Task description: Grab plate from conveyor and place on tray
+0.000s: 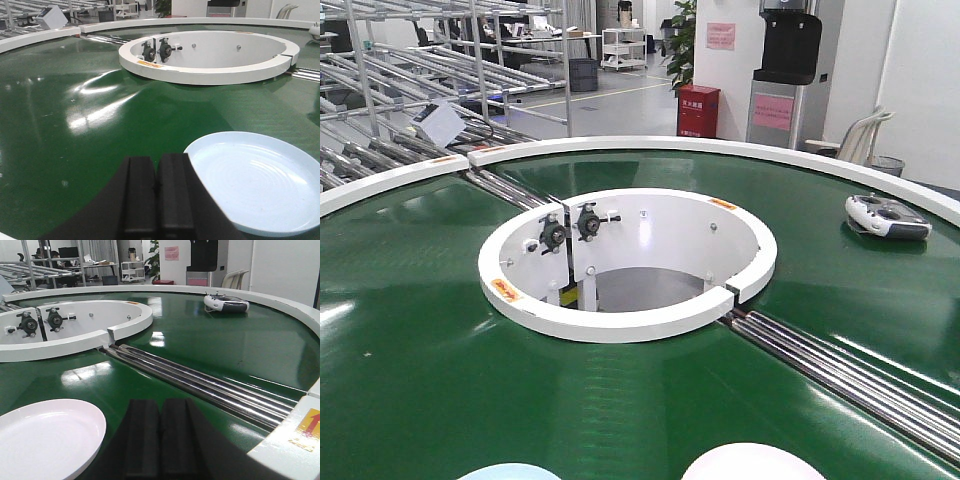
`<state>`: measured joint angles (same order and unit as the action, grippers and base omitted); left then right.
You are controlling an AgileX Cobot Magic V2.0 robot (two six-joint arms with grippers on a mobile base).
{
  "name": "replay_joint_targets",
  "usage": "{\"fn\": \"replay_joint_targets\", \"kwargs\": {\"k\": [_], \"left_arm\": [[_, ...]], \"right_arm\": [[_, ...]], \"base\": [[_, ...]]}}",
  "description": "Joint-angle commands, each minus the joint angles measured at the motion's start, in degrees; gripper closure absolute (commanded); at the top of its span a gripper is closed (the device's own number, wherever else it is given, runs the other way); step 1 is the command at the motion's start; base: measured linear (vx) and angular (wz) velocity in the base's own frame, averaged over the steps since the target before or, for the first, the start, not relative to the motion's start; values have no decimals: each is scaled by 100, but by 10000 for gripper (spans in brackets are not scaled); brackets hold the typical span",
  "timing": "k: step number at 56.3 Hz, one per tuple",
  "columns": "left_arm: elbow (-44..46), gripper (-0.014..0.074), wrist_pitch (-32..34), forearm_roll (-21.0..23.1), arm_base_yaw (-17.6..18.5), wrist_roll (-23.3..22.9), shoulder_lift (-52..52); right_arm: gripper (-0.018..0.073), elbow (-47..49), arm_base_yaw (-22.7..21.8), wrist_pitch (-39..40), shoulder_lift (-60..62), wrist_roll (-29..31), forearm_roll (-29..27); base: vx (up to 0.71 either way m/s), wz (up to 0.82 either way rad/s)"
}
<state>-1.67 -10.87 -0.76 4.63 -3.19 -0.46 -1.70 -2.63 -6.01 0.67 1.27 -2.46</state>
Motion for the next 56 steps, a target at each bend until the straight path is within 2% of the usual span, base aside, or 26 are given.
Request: {"fn": "replay_joint_targets", "kwargs": {"k": [1, 34, 44, 49, 56], "left_arm": [[-123, 594, 492, 11, -12, -40, -47], [-123, 594, 492, 11, -12, -32, -47], [-123, 594, 800, 5, -12, -28, -47], [-58, 594, 1272, 5, -12, -35, -47], [-58, 594, 2228, 15, -12, -63, -47]], "right_arm": [[568, -90, 4, 494, 59, 18, 63], [568, -90, 4, 489, 59, 18, 63], [568, -90, 4, 494, 59, 18, 57], [568, -71, 4, 601, 59, 18, 64], [568, -24, 4, 1497, 59, 18, 60]], "base": [[0, 0], [0, 0], [0, 0], [0, 0], [0, 0]]}}
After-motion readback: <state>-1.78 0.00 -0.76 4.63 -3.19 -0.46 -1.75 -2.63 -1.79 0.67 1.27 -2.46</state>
